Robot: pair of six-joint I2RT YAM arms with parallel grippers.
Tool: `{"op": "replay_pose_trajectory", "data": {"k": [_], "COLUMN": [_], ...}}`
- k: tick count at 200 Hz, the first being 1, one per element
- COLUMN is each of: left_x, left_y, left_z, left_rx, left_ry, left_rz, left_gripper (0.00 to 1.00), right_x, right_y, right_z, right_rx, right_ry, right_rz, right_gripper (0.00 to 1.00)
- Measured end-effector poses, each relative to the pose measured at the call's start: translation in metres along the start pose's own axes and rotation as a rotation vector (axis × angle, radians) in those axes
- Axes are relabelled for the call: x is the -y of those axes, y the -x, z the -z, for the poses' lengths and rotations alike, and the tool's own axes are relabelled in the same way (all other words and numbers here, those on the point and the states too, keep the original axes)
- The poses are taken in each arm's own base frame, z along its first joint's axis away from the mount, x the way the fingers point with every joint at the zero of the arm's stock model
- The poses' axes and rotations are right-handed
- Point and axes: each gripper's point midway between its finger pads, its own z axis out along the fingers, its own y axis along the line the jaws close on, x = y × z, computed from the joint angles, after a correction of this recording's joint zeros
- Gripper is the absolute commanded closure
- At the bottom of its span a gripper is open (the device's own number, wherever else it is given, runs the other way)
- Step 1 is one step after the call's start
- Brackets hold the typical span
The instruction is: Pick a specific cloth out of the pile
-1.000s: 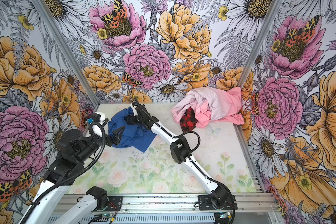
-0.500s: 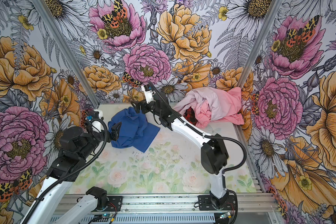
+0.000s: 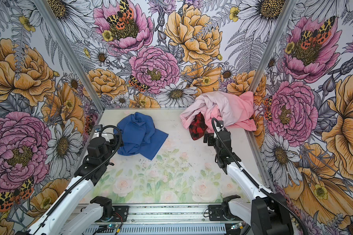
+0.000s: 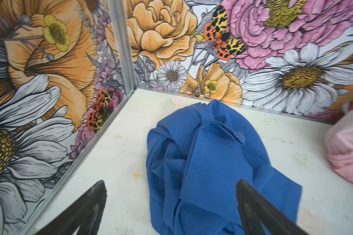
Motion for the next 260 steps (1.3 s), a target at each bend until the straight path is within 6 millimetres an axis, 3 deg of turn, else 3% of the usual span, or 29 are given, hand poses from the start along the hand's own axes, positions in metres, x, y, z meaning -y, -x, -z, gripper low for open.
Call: {"op": "replay_pose_trajectory", "data": {"k": [31, 51, 80, 106, 151, 185, 219, 239, 260], "left_x": [-0.017, -0.027, -0.03, -0.026, -0.025, -0.012, -0.001, 0.003, 0.004], "left_y": [-0.046, -0.067, -0.086, -0.079, -0.062, -0.068, -0.065, -0.078, -0.099], "left_z": [-0.024, -0.032, -0.041, -0.042, -0.05, -0.061, -0.065, -0.071, -0.072], "left_rx": [-0.029, -0.017, -0.009, 0.041, 0.122, 0.125, 0.171, 0.182, 0.155], "left_ry": [0.131, 0.173, 0.184, 0.155, 0.117, 0.055, 0.002, -0.02, -0.041], "left_rz": [-0.041, -0.044, -0.065, -0.055, -0.005, -0.039, -0.07, -0.08, -0.103], "left_gripper": [0.01, 0.01, 0.01, 0.01, 0.01, 0.01, 0.01, 0.01, 0.01], "right_x": [0.022, 0.034, 0.05, 0.062, 0.065, 0.063, 0.058, 0.053, 0.054], "right_y": [-0.054, -0.071, -0.052, -0.036, -0.041, -0.034, -0.041, -0.056, -0.057], "right_z": [-0.014, -0.021, -0.022, -0.022, -0.027, -0.027, -0.035, -0.041, -0.044], "right_rx": [-0.023, -0.031, 0.058, 0.139, 0.153, 0.187, 0.184, 0.138, 0.125], "right_ry": [-0.106, -0.146, -0.172, -0.182, -0.172, -0.157, -0.128, -0.105, -0.107], "right_rz": [0.051, 0.043, 0.003, -0.029, -0.043, -0.046, -0.042, -0.034, -0.036], "right_gripper": [0.01, 0.01, 0.0, 0.0, 0.01, 0.01, 0.0, 0.0, 0.0]}}
